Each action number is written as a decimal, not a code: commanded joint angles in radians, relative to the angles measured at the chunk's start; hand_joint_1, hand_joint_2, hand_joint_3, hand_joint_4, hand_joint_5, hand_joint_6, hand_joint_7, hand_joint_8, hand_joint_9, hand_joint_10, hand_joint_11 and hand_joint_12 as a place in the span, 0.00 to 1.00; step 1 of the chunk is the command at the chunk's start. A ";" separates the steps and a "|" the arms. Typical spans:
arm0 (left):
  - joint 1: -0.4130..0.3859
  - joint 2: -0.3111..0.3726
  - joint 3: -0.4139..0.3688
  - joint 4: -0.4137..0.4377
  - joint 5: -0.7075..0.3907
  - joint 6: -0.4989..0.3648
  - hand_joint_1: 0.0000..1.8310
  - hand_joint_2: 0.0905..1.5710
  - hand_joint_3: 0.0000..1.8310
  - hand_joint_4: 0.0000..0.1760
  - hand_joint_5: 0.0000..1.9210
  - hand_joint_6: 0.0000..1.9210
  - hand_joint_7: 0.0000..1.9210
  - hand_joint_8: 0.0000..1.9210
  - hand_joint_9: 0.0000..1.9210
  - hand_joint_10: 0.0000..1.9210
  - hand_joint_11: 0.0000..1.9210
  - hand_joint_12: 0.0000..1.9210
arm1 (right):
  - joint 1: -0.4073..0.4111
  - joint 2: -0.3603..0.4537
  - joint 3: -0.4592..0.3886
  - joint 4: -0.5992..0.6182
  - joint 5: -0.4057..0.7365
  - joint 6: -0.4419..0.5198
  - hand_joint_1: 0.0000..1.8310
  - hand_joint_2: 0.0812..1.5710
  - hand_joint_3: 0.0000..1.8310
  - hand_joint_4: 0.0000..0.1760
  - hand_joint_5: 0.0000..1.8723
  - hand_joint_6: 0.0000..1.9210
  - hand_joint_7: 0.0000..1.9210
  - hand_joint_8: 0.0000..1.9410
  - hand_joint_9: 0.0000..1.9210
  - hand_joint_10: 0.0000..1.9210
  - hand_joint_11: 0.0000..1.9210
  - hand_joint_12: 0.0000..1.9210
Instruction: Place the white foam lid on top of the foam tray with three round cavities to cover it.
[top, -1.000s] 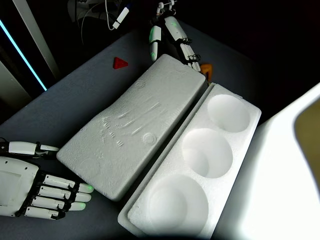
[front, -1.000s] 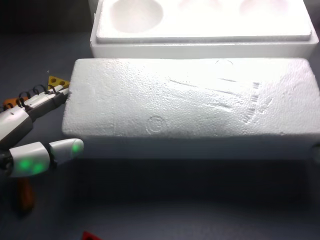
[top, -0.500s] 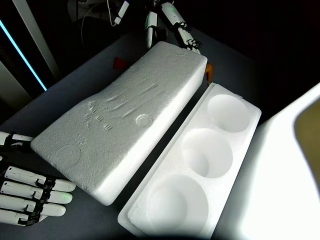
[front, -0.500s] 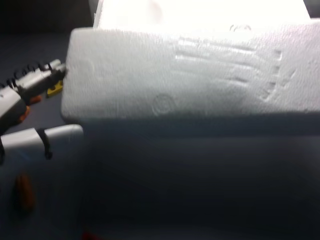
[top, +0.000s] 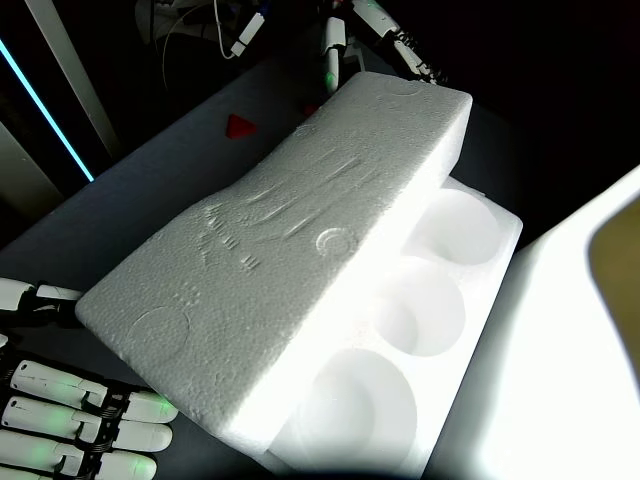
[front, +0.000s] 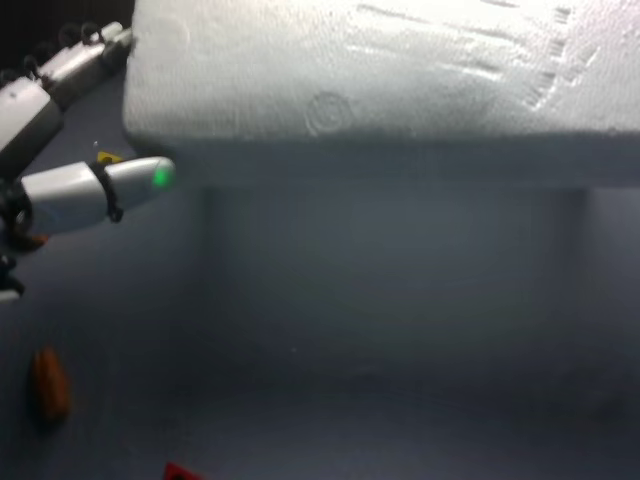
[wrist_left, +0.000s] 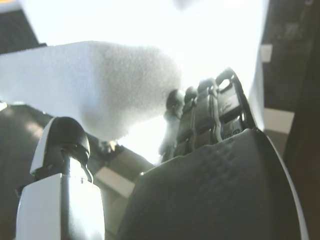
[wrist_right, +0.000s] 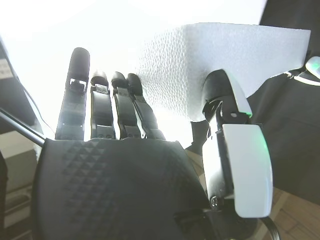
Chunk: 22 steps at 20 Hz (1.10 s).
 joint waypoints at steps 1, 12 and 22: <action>-0.025 -0.016 0.000 0.116 -0.110 -0.009 0.39 0.71 0.00 0.00 0.14 0.00 0.01 0.00 0.00 0.00 0.00 0.26 | 0.027 -0.003 0.005 -0.104 0.109 0.006 0.17 0.80 0.00 0.00 0.00 0.19 0.04 0.00 0.00 0.10 0.00 0.82; -0.188 -0.131 0.165 0.108 0.023 -0.018 0.38 0.70 0.00 0.00 0.13 0.01 0.01 0.00 0.00 0.00 0.00 0.00 | 0.273 -0.100 0.169 -0.146 -0.151 -0.027 0.22 0.83 0.00 0.00 0.00 0.23 0.07 0.04 0.00 0.30 0.00 0.91; -0.220 -0.168 0.211 0.108 0.065 -0.030 0.33 0.72 0.00 0.00 0.14 0.00 0.03 0.00 0.01 0.00 0.00 0.30 | 0.327 -0.124 0.204 -0.147 -0.206 -0.047 0.26 0.81 0.00 0.00 0.00 0.32 0.00 0.15 0.00 0.17 0.00 1.00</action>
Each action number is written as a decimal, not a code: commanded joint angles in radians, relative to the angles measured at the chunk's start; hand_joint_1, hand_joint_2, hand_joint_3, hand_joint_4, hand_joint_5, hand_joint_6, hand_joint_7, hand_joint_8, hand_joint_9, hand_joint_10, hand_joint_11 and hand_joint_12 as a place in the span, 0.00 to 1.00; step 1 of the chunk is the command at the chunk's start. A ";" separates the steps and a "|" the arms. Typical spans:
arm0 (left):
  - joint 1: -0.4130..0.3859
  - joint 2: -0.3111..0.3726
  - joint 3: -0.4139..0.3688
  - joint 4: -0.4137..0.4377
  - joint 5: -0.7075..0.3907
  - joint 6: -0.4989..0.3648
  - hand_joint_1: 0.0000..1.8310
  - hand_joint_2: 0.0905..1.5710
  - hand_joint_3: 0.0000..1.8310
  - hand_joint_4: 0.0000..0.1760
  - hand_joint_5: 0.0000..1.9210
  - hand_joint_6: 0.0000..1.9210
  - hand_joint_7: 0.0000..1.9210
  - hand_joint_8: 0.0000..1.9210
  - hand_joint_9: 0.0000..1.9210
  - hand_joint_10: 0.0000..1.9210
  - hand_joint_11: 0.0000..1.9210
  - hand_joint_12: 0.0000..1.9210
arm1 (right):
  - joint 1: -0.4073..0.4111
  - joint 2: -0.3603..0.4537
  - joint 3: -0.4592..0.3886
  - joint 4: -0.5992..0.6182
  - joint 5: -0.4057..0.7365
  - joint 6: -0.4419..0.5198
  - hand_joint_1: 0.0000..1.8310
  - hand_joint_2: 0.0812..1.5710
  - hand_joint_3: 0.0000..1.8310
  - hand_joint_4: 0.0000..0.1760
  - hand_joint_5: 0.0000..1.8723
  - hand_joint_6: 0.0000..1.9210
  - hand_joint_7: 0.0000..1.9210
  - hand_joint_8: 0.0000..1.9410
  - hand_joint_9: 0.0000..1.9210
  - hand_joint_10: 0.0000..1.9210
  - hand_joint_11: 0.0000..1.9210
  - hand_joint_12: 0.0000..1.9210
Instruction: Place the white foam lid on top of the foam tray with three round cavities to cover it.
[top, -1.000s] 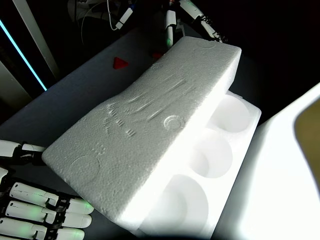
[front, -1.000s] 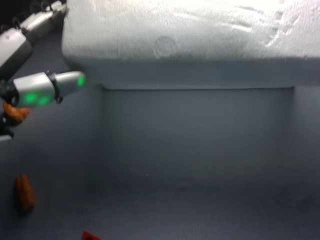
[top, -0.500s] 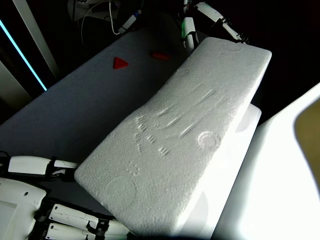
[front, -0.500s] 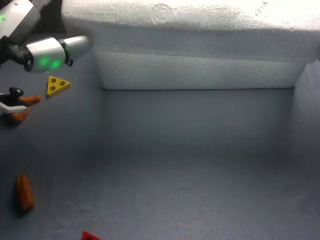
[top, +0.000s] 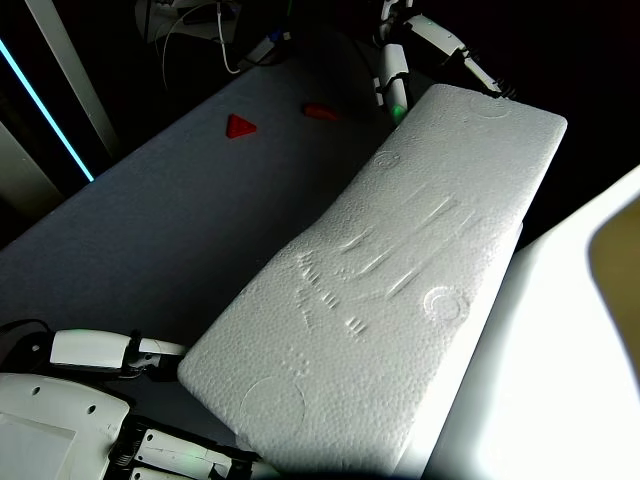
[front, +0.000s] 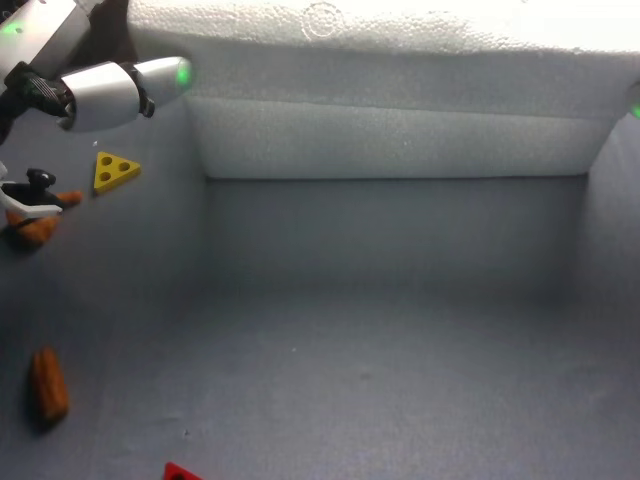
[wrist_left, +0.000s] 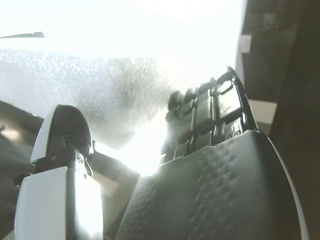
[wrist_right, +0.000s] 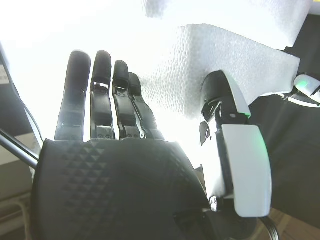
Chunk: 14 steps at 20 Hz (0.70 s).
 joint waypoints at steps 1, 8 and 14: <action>-0.019 -0.025 -0.008 0.129 -0.111 -0.009 0.33 0.72 0.00 0.00 0.14 0.00 0.03 0.00 0.00 0.00 0.00 0.33 | 0.027 -0.013 -0.004 -0.098 0.146 0.014 0.26 0.81 0.00 0.00 0.00 0.30 0.00 0.20 0.00 0.17 0.00 1.00; -0.031 -0.037 0.007 0.129 -0.094 -0.013 0.33 0.71 0.00 0.00 0.13 0.00 0.01 0.00 0.00 0.00 0.00 0.41 | 0.040 -0.021 0.007 -0.098 0.134 0.013 0.23 0.82 0.00 0.00 0.00 0.05 0.04 0.08 0.00 0.18 0.00 0.93; -0.036 -0.043 0.015 0.130 -0.088 -0.015 0.34 0.71 0.00 0.00 0.13 0.01 0.01 0.00 0.00 0.00 0.00 0.30 | 0.045 -0.024 0.011 -0.099 0.129 0.011 0.16 0.86 0.00 0.00 0.00 0.01 0.00 0.06 0.00 0.12 0.00 0.88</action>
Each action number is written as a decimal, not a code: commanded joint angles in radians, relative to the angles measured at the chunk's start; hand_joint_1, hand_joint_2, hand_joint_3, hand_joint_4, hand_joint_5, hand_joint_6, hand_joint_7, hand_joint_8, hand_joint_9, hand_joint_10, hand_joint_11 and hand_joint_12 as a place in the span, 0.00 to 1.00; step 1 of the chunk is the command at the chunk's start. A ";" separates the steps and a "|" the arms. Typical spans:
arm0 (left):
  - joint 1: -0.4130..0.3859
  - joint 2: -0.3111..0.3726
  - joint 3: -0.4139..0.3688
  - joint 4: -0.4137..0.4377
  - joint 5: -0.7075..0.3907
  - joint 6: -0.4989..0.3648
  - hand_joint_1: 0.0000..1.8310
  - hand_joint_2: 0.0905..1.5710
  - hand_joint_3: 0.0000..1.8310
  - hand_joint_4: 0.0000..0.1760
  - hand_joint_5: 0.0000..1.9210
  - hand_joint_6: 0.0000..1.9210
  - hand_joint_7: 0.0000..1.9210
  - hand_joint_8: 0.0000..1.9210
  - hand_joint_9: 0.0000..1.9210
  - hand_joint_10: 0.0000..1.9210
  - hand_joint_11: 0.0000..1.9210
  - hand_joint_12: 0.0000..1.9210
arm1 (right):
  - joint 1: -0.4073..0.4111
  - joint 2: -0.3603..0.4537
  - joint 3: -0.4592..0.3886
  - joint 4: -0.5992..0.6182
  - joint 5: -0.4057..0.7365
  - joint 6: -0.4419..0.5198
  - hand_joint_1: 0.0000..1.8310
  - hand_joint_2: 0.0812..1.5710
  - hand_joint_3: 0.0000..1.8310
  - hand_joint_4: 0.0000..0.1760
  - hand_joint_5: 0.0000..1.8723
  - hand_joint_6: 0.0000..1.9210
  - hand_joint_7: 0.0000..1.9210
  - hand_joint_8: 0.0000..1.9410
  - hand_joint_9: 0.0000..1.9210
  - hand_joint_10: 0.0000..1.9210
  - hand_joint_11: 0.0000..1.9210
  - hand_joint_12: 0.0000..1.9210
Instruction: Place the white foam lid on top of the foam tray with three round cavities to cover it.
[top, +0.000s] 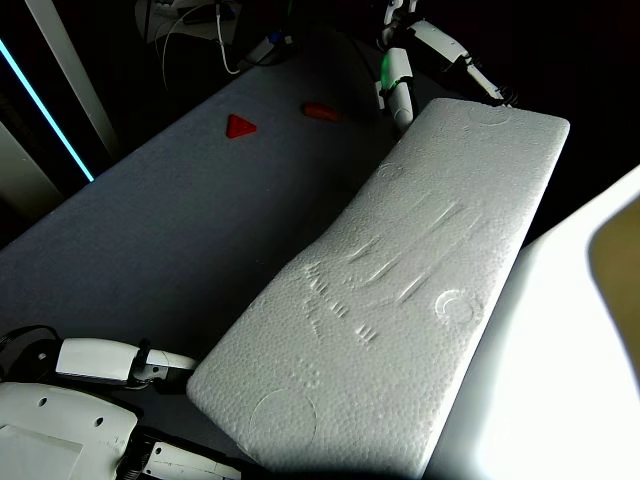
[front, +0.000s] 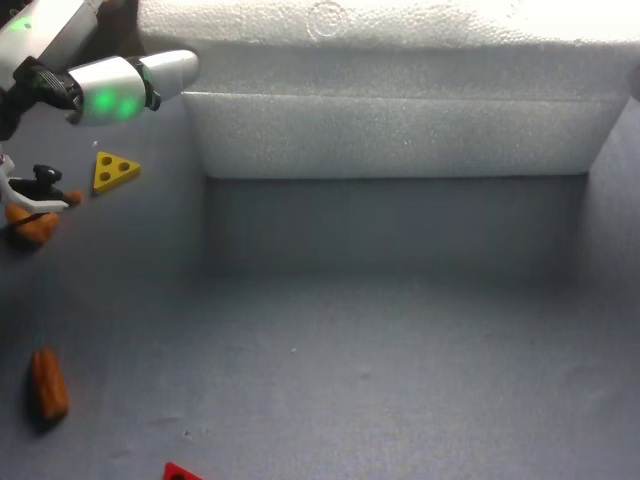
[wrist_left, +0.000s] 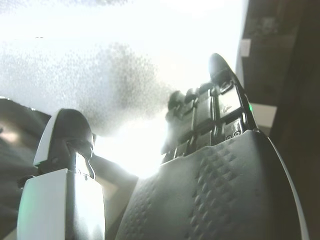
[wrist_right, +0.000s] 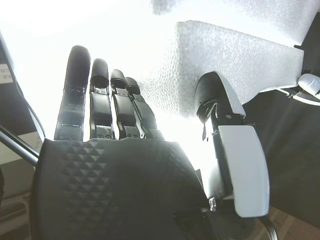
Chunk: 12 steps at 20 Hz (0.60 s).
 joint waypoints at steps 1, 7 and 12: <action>-0.017 -0.022 -0.010 0.130 -0.113 -0.011 0.34 0.71 0.00 0.00 0.13 0.01 0.01 0.00 0.00 0.00 0.00 0.28 | 0.023 -0.011 -0.010 -0.105 0.148 0.008 0.15 0.86 0.00 0.00 0.00 0.00 0.01 0.06 0.00 0.13 0.00 0.88; -0.022 -0.027 -0.004 0.130 -0.107 -0.012 0.34 0.72 0.00 0.00 0.14 0.00 0.02 0.00 0.00 0.00 0.00 0.33 | 0.029 -0.013 -0.006 -0.104 0.143 0.006 0.12 0.91 0.00 0.00 0.00 0.00 0.00 0.01 0.00 0.07 0.00 0.75; -0.028 -0.033 0.004 0.130 -0.099 -0.014 0.37 0.71 0.00 0.00 0.14 0.00 0.02 0.00 0.00 0.00 0.00 0.31 | 0.034 -0.015 -0.001 -0.103 0.139 0.006 0.13 0.87 0.00 0.00 0.00 0.00 0.01 0.00 0.00 0.06 0.00 0.80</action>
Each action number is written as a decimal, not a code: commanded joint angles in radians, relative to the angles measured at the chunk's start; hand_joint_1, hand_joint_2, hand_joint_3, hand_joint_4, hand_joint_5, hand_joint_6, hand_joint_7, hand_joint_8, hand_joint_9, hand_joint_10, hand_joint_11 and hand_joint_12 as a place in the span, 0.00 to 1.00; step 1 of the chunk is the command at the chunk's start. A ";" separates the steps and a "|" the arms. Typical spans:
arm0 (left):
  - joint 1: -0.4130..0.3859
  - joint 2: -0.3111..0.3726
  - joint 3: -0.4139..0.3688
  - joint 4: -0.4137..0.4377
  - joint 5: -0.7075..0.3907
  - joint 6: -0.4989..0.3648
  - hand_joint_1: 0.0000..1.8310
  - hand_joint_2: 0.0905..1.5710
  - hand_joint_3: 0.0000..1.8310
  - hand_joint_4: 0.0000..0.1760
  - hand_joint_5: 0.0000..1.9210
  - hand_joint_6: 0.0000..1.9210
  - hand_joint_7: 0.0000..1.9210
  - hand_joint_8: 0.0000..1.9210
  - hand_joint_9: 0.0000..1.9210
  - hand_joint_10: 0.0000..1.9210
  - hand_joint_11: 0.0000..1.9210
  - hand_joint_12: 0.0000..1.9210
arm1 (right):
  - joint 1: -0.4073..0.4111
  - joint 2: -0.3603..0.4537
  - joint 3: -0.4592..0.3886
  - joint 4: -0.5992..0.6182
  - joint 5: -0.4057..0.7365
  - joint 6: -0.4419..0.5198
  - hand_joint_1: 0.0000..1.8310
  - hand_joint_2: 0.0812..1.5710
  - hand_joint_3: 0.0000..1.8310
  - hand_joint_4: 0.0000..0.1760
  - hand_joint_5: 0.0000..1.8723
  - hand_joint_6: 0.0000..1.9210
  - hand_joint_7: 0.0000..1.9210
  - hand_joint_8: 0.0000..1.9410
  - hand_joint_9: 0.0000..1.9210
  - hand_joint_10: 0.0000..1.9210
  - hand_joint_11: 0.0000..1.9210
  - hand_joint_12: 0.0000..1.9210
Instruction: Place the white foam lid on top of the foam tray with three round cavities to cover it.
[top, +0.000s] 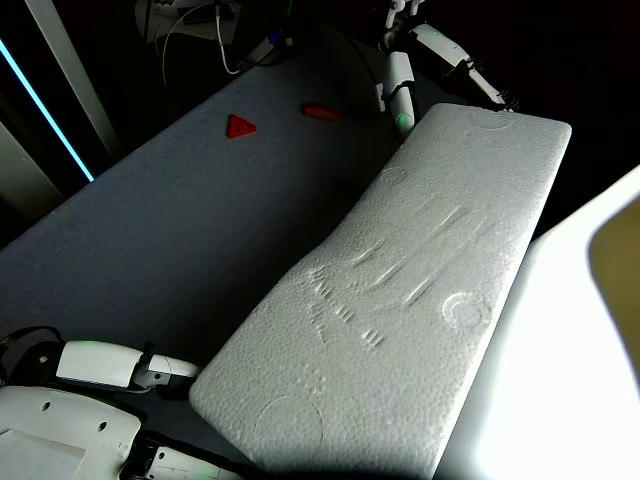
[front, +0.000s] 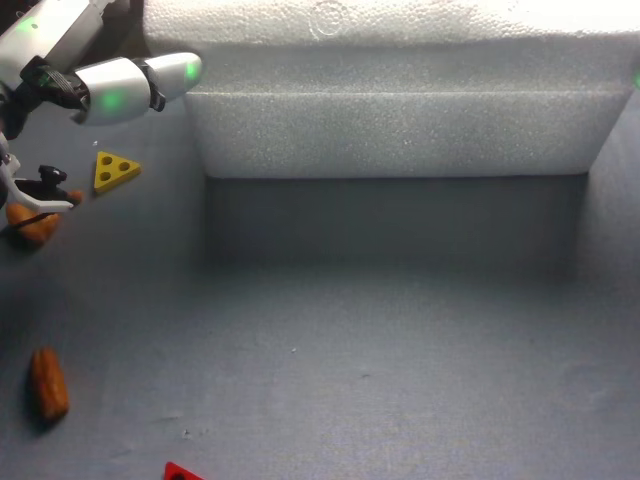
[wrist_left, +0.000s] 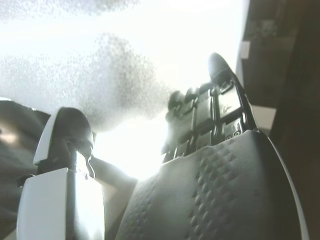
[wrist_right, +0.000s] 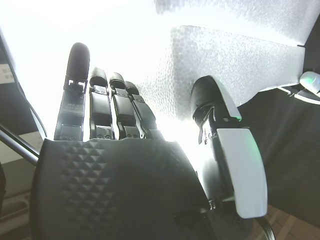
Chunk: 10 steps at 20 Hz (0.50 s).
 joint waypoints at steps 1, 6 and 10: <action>-0.018 -0.020 -0.013 0.128 -0.127 -0.011 0.36 0.71 0.00 0.00 0.13 0.01 0.01 0.00 0.00 0.00 0.00 0.25 | 0.021 -0.010 -0.011 -0.107 0.145 0.007 0.14 0.87 0.00 0.00 0.00 0.00 0.02 0.01 0.00 0.10 0.00 0.80; -0.024 -0.025 -0.007 0.128 -0.121 -0.014 0.36 0.71 0.00 0.00 0.14 0.00 0.01 0.00 0.00 0.00 0.00 0.14 | 0.028 -0.012 -0.007 -0.106 0.141 0.007 0.13 0.89 0.00 0.00 0.00 0.25 0.05 0.03 0.00 0.18 0.00 0.73; -0.028 -0.028 -0.004 0.130 -0.118 -0.016 0.34 0.69 0.00 0.00 0.15 0.01 0.03 0.00 0.00 0.00 0.00 0.28 | 0.032 -0.014 -0.004 -0.106 0.140 0.007 0.12 0.89 0.00 0.00 0.00 0.23 0.05 0.03 0.00 0.18 0.00 0.74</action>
